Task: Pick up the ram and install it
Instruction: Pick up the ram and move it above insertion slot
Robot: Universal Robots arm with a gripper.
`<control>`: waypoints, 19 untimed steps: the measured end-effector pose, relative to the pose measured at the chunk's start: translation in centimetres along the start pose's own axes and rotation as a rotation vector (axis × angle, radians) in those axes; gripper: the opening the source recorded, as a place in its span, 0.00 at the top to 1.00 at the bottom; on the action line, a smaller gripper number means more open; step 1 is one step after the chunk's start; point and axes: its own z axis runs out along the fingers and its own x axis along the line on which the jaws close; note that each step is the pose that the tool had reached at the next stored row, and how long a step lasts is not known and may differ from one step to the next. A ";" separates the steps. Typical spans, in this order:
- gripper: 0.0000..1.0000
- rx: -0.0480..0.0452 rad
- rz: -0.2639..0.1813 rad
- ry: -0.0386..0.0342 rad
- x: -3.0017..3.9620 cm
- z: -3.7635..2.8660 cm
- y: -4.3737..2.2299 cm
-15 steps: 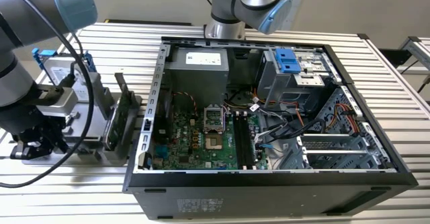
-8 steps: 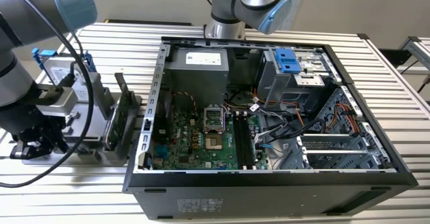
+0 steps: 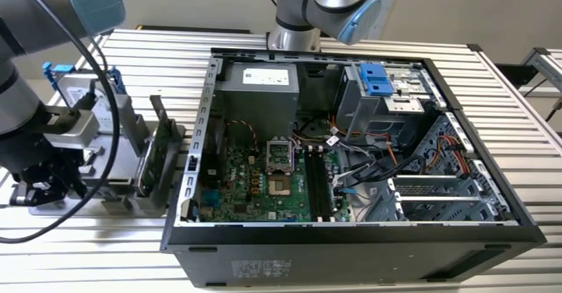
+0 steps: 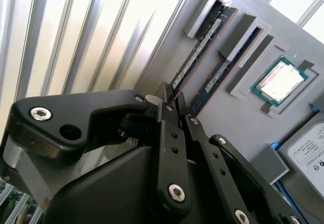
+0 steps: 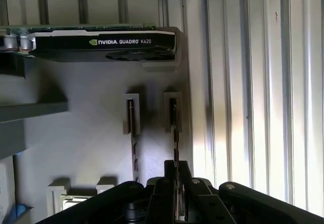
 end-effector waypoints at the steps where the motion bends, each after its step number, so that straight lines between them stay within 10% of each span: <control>1: 1.00 0.0000 0.000 0.0002 0.00 -0.11 0.00; 19: 1.00 0.0001 0.000 0.0019 -0.01 -2.16 0.02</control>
